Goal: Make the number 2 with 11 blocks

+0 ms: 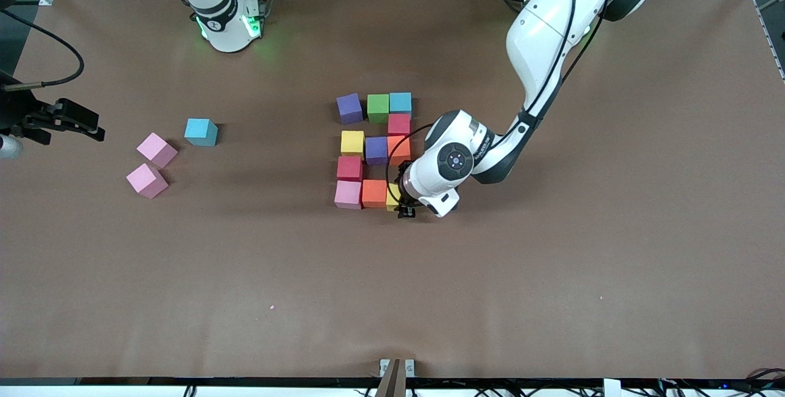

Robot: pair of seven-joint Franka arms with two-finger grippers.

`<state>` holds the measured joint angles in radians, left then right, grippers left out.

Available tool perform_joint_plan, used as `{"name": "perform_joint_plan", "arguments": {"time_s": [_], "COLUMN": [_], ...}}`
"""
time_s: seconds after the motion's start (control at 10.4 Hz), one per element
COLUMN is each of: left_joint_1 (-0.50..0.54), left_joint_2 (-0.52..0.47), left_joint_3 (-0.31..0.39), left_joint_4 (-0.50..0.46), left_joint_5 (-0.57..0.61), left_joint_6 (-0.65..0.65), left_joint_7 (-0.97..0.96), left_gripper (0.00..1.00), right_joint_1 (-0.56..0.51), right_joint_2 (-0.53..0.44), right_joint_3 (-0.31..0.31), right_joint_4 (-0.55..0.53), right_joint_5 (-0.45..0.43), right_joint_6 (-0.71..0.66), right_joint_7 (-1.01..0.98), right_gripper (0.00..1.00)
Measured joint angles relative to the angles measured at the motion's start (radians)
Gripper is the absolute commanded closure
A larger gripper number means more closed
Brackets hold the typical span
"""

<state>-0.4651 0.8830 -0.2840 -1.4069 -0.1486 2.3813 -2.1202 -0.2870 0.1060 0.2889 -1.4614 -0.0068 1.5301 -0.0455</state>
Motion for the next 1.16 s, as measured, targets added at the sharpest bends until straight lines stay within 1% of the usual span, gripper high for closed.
{"name": "perform_joint_plan", "arguments": {"time_s": [0.19, 0.39, 0.58, 0.77, 0.96, 1.16], "left_joint_1": [-0.001, -0.002, -0.001, 0.009, 0.045, 0.089], "left_joint_2": [0.001, -0.005, -0.037, -0.095, -0.163, -0.192], "left_joint_3": [0.000, -0.002, -0.001, 0.011, 0.018, 0.020], "left_joint_4": [0.007, 0.024, 0.036, 0.044, 0.044, 0.043], "left_joint_5": [0.000, 0.000, 0.000, 0.001, 0.051, 0.137], "left_joint_6": [0.000, -0.031, -0.088, -0.155, -0.216, -0.245], "left_joint_7": [0.000, 0.000, 0.000, 0.000, 0.000, 0.001], "left_gripper": [0.00, 0.00, 0.00, 0.00, 0.00, 0.00], "right_joint_1": [0.000, 0.000, 0.000, 0.000, 0.000, 0.000], "right_joint_2": [0.000, 0.000, -0.001, -0.004, -0.004, -0.004], "right_joint_3": [0.000, -0.001, -0.001, -0.001, 0.000, 0.000], "right_joint_4": [0.000, 0.000, 0.001, 0.002, 0.002, 0.002], "right_joint_5": [0.007, 0.024, 0.025, 0.025, 0.025, 0.025], "right_joint_6": [0.000, 0.000, 0.000, -0.001, -0.009, -0.012], "right_joint_7": [0.000, 0.000, -0.008, -0.023, -0.024, -0.024], "right_gripper": [0.00, 0.00, 0.00, 0.00, 0.00, 0.00]}}
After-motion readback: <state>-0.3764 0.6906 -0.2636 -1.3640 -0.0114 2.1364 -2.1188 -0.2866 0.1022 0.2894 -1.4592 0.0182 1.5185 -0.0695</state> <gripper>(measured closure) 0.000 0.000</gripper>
